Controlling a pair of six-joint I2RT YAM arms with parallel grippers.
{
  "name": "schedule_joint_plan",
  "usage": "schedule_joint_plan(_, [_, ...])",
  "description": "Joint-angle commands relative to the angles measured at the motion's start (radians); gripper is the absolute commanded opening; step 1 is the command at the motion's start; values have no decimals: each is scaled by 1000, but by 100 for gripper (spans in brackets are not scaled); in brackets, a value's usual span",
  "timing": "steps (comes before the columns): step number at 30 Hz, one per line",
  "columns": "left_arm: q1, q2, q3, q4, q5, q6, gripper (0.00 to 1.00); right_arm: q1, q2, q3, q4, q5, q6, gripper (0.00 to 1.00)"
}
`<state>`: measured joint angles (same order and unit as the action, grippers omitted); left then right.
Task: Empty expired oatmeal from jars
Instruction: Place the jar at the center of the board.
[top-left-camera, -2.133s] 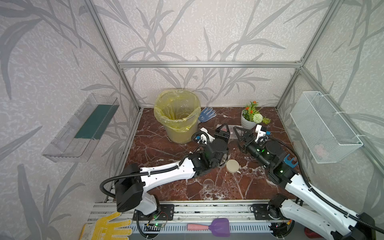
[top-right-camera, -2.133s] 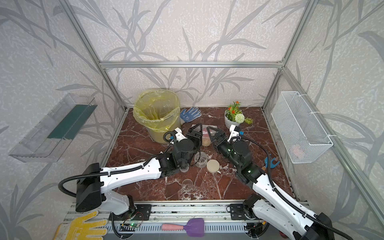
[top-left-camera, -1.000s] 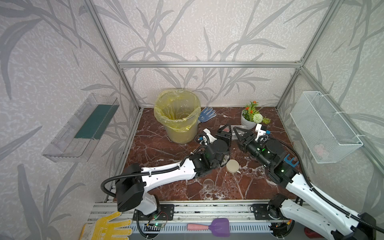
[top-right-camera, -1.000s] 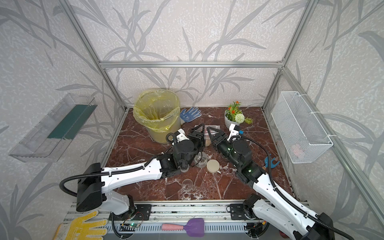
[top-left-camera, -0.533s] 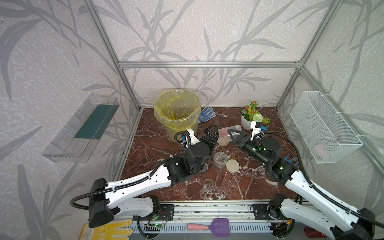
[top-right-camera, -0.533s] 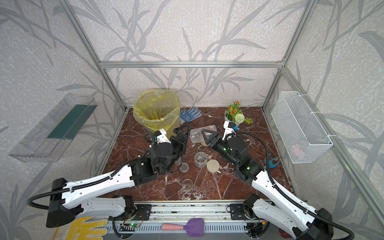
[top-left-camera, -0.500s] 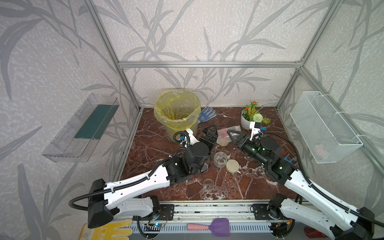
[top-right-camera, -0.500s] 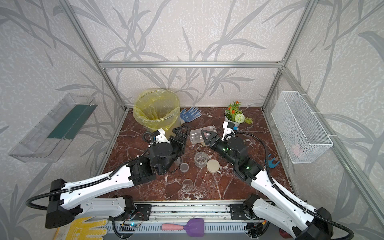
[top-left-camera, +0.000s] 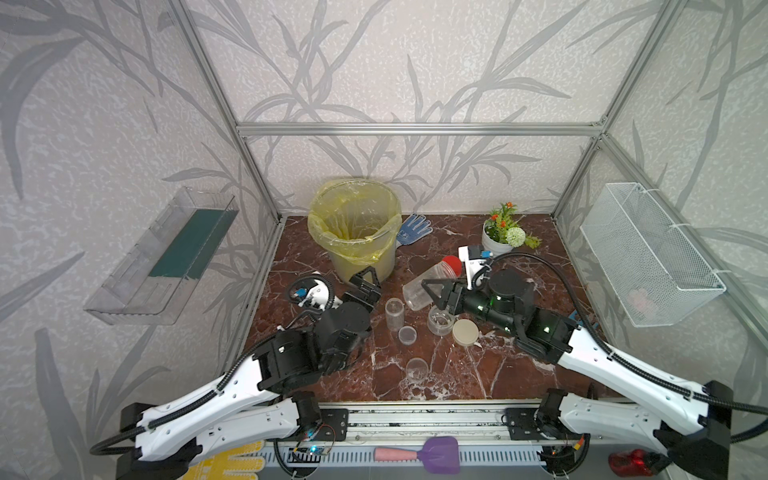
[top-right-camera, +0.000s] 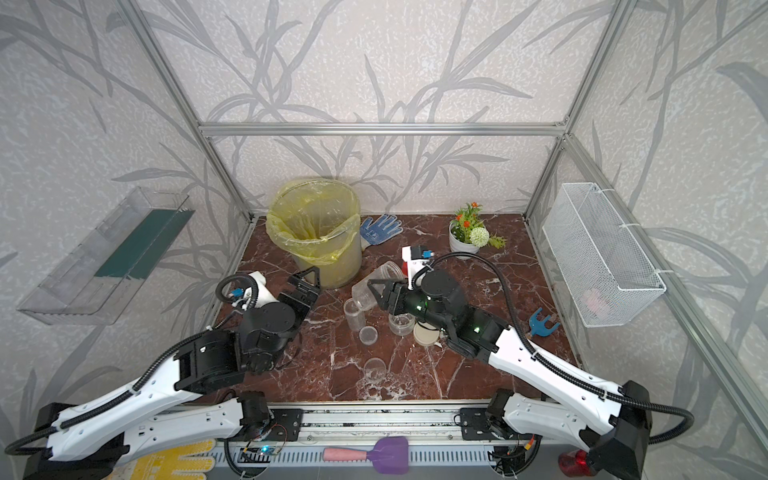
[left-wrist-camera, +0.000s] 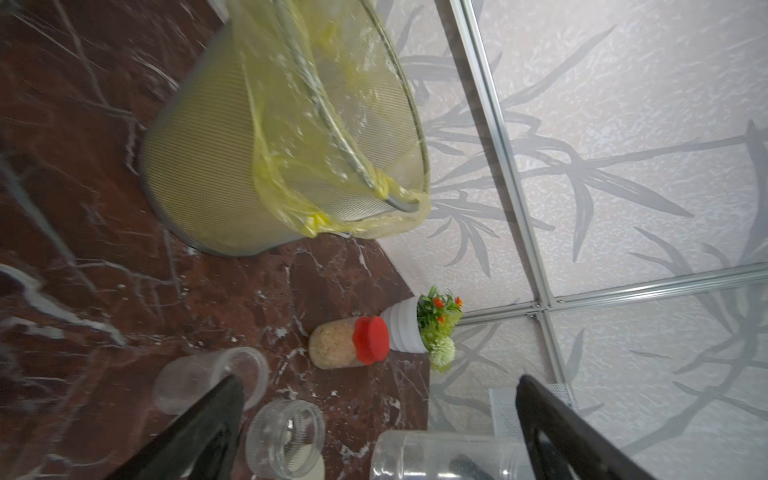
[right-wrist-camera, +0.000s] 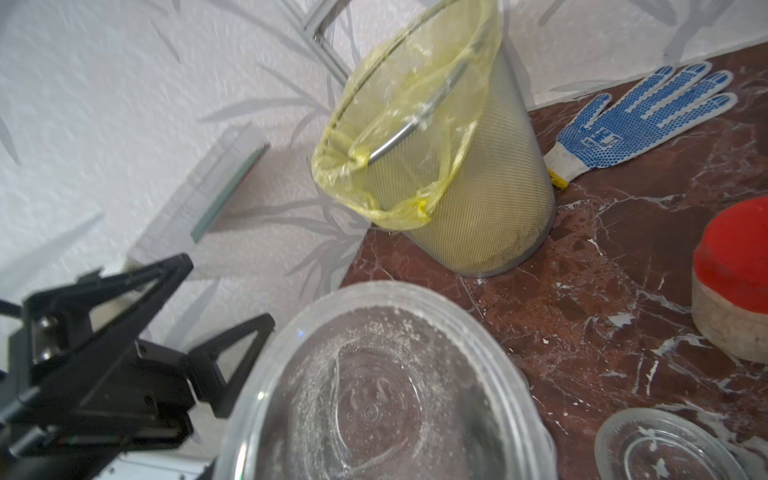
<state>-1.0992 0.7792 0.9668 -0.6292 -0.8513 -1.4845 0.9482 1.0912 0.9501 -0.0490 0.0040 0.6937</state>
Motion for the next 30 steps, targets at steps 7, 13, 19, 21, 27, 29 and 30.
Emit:
schedule_joint_plan(7, [2,-298,-248,-371,-112,-100,99,251,170,18,37,184,-470,20])
schedule_joint_plan(13, [2,-412,-307,-366,-112,-46,99,324,280,-60,224,211,-572,20])
schedule_joint_plan(19, [1,-383,-308,-372,-100,-23,99,368,405,-68,310,288,-637,21])
schedule_joint_plan(21, [2,-369,-310,-366,-98,-12,99,376,436,-74,333,299,-647,20])
schedule_joint_plan(27, [1,-359,-335,-371,-101,-21,99,411,518,-75,371,354,-672,20])
schedule_joint_plan(29, [2,-365,-345,-367,-102,-21,99,415,539,-78,386,357,-669,21])
schedule_joint_plan(30, [2,-368,-350,-366,-102,-19,99,416,551,-81,397,359,-668,21])
